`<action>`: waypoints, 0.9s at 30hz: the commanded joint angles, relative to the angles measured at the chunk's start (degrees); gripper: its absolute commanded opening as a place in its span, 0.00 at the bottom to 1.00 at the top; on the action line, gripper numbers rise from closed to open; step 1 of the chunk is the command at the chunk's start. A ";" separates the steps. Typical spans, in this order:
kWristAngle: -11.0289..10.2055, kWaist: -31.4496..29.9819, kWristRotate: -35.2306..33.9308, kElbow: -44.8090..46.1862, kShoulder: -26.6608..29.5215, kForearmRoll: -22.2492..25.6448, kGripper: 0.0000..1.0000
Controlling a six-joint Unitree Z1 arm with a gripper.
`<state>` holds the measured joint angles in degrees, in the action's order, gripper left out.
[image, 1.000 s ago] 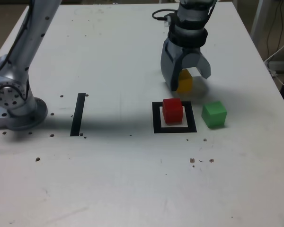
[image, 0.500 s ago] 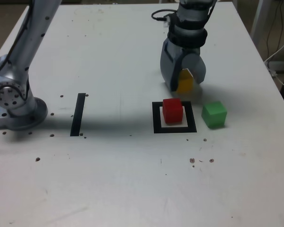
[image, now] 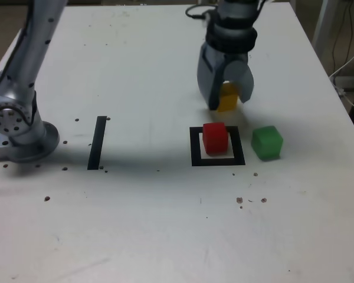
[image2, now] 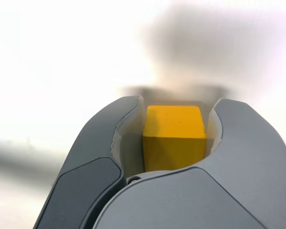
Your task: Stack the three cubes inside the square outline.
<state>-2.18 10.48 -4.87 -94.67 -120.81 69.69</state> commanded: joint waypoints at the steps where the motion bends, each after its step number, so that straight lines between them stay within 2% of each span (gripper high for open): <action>1: -0.55 -1.46 -0.42 0.37 2.61 1.60 0.26; 6: -1.93 -6.15 -1.88 -0.10 7.13 6.34 0.26; 10: -0.63 -9.23 -3.34 0.41 9.45 8.18 0.26; 13: 0.89 -10.44 -4.09 2.36 10.42 7.25 0.26; 16: 1.53 -11.61 -5.26 4.47 10.95 5.00 0.26; 21: 1.22 -12.90 -7.51 6.93 10.89 1.57 0.26; 27: 0.92 -13.01 -8.31 7.49 9.91 -0.19 0.26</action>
<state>-1.15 -2.47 -13.03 -87.22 -110.38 69.81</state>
